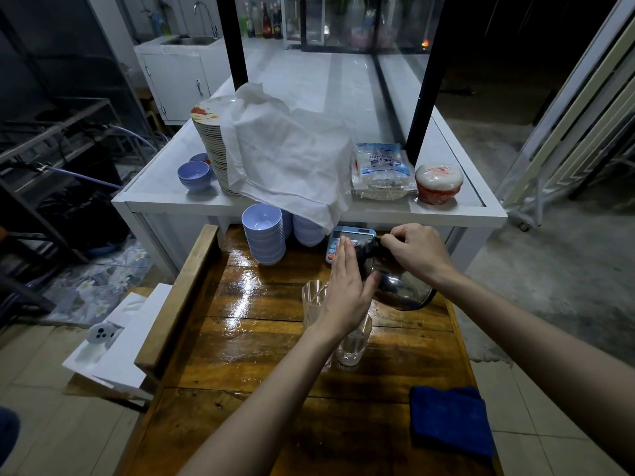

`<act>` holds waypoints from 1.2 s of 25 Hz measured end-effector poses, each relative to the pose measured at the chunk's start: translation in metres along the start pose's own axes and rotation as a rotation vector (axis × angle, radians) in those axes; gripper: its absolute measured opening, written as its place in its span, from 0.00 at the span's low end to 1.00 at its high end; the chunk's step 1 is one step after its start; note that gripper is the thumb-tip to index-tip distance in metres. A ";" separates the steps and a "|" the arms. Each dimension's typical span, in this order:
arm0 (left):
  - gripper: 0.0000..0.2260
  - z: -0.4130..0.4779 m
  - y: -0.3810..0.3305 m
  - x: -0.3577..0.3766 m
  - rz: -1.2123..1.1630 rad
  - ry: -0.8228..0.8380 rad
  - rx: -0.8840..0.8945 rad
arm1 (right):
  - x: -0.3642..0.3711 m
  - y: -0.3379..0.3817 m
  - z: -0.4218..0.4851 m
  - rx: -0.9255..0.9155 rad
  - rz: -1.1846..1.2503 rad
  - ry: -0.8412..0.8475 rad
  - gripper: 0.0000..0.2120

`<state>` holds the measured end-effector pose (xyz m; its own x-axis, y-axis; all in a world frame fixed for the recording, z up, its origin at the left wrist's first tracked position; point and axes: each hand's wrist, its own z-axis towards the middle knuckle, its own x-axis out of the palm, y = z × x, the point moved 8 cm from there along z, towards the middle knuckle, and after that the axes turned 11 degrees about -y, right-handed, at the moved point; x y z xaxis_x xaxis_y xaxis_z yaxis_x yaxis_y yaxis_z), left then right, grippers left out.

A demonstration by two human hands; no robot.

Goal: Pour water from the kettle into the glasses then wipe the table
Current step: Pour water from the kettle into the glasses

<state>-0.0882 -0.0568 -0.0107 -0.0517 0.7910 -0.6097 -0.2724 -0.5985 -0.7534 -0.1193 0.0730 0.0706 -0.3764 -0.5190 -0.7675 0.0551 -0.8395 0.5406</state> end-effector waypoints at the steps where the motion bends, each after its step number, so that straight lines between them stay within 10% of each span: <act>1: 0.35 0.000 0.000 0.000 -0.002 0.000 -0.003 | 0.000 0.001 0.000 -0.010 -0.007 0.002 0.18; 30: 0.35 -0.004 0.006 -0.003 0.007 0.007 -0.019 | 0.007 0.009 0.000 -0.092 -0.043 -0.039 0.17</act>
<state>-0.0859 -0.0627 -0.0140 -0.0467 0.7860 -0.6165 -0.2538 -0.6062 -0.7537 -0.1210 0.0622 0.0699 -0.4157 -0.4772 -0.7742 0.1224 -0.8729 0.4723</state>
